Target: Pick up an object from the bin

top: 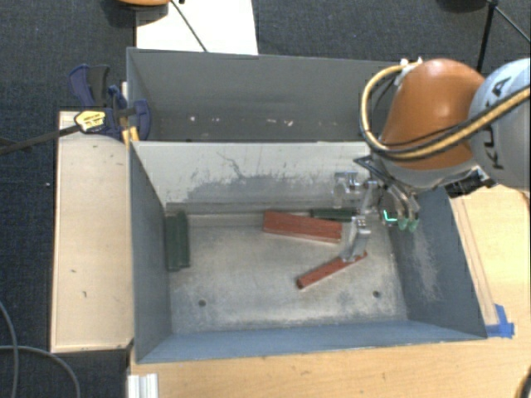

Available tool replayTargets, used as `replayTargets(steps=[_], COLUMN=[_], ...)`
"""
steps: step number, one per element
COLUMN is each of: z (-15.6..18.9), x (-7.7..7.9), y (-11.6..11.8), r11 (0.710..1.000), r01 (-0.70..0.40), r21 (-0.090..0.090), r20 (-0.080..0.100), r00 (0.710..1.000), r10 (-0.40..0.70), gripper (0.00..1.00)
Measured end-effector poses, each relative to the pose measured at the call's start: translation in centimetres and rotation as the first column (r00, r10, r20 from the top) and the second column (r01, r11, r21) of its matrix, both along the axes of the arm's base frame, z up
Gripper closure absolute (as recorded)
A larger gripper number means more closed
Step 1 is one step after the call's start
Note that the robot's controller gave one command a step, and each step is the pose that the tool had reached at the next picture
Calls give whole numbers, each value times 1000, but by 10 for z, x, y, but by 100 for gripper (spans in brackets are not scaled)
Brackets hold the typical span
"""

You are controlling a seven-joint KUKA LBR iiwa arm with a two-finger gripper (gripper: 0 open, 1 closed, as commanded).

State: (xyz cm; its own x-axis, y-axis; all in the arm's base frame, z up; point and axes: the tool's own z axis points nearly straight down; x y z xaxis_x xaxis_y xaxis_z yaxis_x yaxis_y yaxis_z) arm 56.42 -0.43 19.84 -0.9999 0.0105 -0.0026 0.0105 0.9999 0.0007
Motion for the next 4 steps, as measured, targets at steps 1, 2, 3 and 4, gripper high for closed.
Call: replayTargets(steps=[1, 2, 3, 4], z=[-47, -105, -128, -128], x=[-12, 13, -70, -70], y=[0, 19, -24, -24], r11=[999, 979, 963, 963], r01=[-42, -206, -271, -271], r21=[-1, -2, 0, 0], r20=[7, 5, -2, -2], r00=[999, 979, 963, 963], r10=[42, 206, 271, 271], gripper=[0, 0, 100, 100])
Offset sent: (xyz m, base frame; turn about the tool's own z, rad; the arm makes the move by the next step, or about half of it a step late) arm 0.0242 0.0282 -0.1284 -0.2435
